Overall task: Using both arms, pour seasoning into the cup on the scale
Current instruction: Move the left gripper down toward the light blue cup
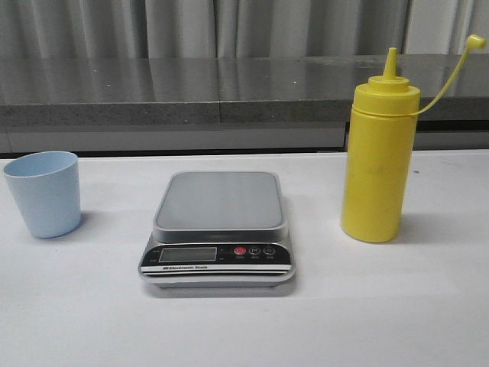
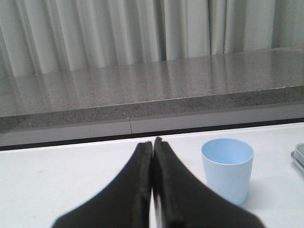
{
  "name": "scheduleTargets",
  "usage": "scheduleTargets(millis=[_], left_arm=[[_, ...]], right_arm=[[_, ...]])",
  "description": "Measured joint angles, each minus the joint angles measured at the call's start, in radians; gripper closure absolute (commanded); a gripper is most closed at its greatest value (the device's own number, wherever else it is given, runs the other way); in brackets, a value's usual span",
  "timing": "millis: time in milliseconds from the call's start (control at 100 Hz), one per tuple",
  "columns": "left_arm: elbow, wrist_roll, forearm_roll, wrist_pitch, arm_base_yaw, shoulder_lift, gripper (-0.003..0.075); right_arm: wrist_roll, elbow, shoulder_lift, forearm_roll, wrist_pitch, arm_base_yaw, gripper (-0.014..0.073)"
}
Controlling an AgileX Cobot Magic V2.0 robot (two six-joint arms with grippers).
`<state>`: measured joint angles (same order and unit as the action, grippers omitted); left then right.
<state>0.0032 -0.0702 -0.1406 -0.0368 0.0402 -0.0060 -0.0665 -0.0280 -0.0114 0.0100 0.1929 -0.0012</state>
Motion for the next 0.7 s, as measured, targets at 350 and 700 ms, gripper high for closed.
scheduleTargets(millis=[350,700], left_arm=[[-0.1,0.0,0.106,-0.051,0.0,0.102,0.074],[-0.475,0.0,0.113,-0.197,0.0,0.632,0.074]], right_arm=[[0.0,0.0,0.0,0.0,0.0,0.0,0.0662],[0.0,0.0,0.0,0.0,0.0,0.0,0.0662]])
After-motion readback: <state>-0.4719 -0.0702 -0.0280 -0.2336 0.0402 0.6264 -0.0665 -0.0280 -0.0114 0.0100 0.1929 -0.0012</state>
